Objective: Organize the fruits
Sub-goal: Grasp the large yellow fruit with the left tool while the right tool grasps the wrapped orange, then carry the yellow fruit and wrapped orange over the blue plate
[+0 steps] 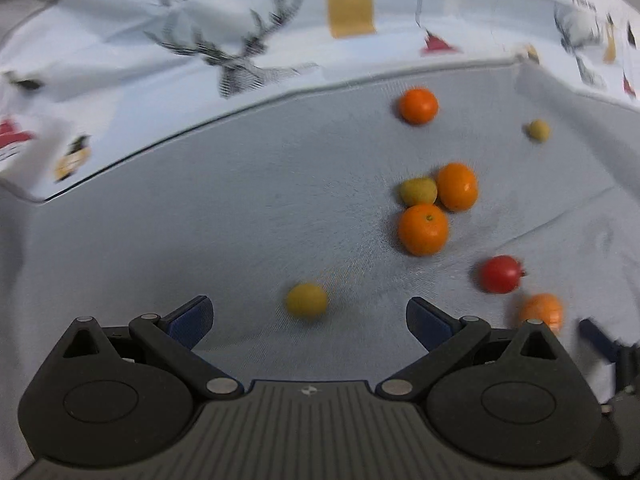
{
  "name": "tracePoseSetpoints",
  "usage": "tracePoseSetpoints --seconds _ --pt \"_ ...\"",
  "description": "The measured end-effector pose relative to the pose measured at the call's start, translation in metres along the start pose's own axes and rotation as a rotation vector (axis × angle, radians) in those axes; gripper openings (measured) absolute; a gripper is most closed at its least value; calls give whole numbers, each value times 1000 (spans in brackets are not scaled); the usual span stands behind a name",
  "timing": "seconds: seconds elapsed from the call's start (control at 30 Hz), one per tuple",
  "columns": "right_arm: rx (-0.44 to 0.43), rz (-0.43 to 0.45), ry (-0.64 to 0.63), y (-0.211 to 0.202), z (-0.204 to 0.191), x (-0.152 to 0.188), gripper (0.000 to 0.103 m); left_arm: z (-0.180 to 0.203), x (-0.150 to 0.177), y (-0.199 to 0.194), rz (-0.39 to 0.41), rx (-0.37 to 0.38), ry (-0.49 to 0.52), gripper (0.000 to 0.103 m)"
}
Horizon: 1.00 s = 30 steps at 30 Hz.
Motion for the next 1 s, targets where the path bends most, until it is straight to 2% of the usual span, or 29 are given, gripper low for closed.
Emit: tracePoseSetpoints --seconds 0.1,0.17,0.23,0.3,0.4,0.47,0.5,0.53,0.57,0.6,0.63,0.8,1.0 --pt "32 15 -70 4 -1 2 103 3 5 32 -17 -1 9 103" --pt "35 30 -69 4 0 2 103 2 12 45 -20 25 18 103" --pt "44 39 -75 5 -1 2 103 -5 16 45 28 53 -15 103" --pt "51 46 -74 5 -2 2 103 -6 18 45 47 50 2 103" --pt "58 51 -74 5 -3 2 102 -7 18 45 26 37 -7 103" --pt "60 57 -74 5 -4 2 102 -8 15 45 3 -1 -27 103" --pt "56 64 -75 4 -5 2 100 -10 15 43 11 -32 -25 97" --pt "39 84 -83 1 -8 0 85 -9 12 39 27 -43 -22 80" --pt "22 95 -99 -1 -11 -1 60 -9 12 35 33 -26 -23 67" --pt "-1 100 -118 -1 -15 -2 49 -8 12 32 22 4 -28 39" --pt "-2 102 -133 -2 -17 -3 40 -8 14 29 2 28 -43 29" --pt "-3 132 -89 -7 -10 -9 40 -13 17 7 26 15 -73 29" --pt "47 130 -72 -13 3 -7 40 -10 29 -47 62 -64 6 29"
Point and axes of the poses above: each gripper's, at about its wrist camera, not at the fingertips, and y roughly the way its jaws point, z to its right, x to its underside, the point moved 9 cm from there along y, roughly the way its jaws point, and after that the axes turned 7 degrees about -x, right-handed, at the moved point
